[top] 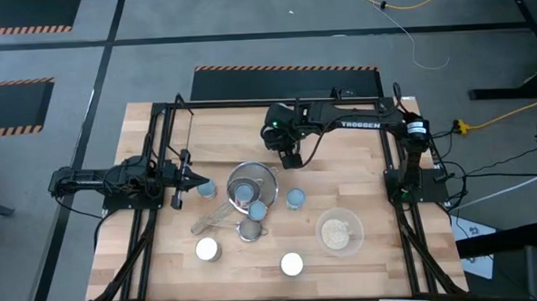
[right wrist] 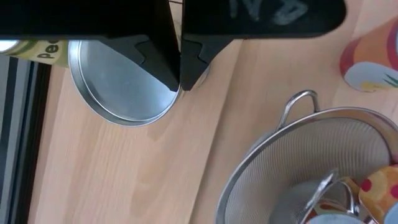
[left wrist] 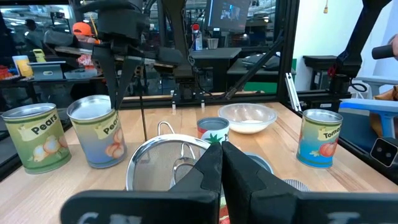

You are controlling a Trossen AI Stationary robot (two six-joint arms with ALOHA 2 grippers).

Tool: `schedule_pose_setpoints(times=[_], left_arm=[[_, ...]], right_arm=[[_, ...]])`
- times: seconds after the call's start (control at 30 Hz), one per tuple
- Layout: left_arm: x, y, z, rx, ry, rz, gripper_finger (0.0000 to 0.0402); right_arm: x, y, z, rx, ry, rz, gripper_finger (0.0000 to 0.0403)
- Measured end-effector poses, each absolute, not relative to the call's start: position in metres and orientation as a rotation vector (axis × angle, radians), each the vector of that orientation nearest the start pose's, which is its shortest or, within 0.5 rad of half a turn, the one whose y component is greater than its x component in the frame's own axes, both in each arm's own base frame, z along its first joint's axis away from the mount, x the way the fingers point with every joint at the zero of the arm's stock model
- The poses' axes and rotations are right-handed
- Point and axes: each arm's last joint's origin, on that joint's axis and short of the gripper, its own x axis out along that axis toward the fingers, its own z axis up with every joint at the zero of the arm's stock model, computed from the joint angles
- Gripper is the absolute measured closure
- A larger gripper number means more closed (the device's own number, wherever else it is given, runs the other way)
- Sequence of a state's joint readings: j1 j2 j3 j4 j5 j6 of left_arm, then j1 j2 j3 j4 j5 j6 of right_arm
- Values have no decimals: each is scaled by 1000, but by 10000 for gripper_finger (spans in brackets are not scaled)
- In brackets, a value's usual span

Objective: Pick and place cans onto a shelf
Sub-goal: Put the canned peaches on the shelf

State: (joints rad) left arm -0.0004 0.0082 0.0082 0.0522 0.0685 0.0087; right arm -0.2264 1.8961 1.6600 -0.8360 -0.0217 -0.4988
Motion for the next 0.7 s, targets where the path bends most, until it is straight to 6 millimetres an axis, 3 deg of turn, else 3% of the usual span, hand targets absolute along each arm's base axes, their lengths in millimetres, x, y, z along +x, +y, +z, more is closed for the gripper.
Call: schedule_pose_setpoints(times=[0.7], left_arm=[[98,-2,171,11,-52,-69,401]], right_arm=[[392,-90,268,-315,1101,88,364]])
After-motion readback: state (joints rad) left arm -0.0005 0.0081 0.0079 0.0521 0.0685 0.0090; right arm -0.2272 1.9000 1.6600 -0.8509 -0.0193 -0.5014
